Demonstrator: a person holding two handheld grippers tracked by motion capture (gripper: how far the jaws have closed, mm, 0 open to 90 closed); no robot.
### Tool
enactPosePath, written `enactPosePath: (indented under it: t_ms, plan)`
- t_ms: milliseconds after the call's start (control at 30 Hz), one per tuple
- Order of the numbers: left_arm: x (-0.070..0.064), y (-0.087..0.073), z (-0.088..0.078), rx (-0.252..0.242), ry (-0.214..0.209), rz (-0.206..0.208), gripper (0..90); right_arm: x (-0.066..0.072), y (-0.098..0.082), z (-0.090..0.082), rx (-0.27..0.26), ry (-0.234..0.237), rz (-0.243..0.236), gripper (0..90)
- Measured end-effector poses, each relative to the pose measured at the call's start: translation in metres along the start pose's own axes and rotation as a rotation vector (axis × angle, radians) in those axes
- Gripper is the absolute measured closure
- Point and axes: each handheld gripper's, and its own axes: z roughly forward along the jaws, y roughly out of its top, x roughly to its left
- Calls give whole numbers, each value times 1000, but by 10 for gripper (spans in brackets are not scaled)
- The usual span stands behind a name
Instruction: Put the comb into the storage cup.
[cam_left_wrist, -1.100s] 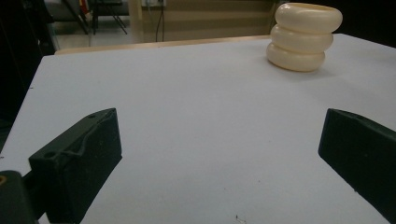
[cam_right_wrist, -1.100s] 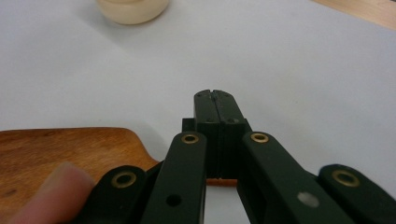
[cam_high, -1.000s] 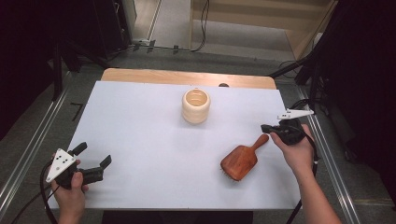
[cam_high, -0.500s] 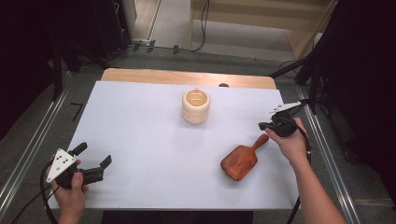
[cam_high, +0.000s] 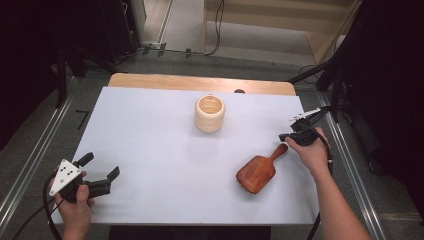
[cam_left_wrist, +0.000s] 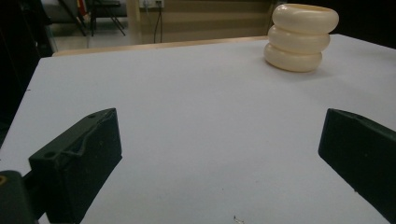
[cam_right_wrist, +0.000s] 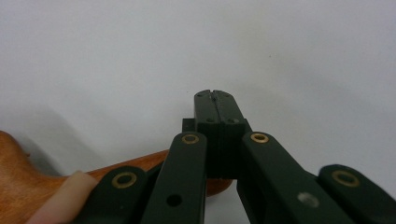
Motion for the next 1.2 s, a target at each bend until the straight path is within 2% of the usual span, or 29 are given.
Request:
enactPosePath:
  t_ms: [467, 667, 867, 1200]
  plan:
    - [0, 0, 0, -4, -9, -1, 0, 1, 1, 16, 60, -23, -11, 880]
    - [1, 0, 0, -4, -10, -2, 0, 0, -2, 16, 72, -20, -3, 880]
    - [1, 0, -1, -5, -11, -2, 0, 2, -7, 12, 81, -23, -20, 880]
    - [0, 0, 0, -1, -8, 0, 0, 3, -28, 2, 64, -19, -21, 880]
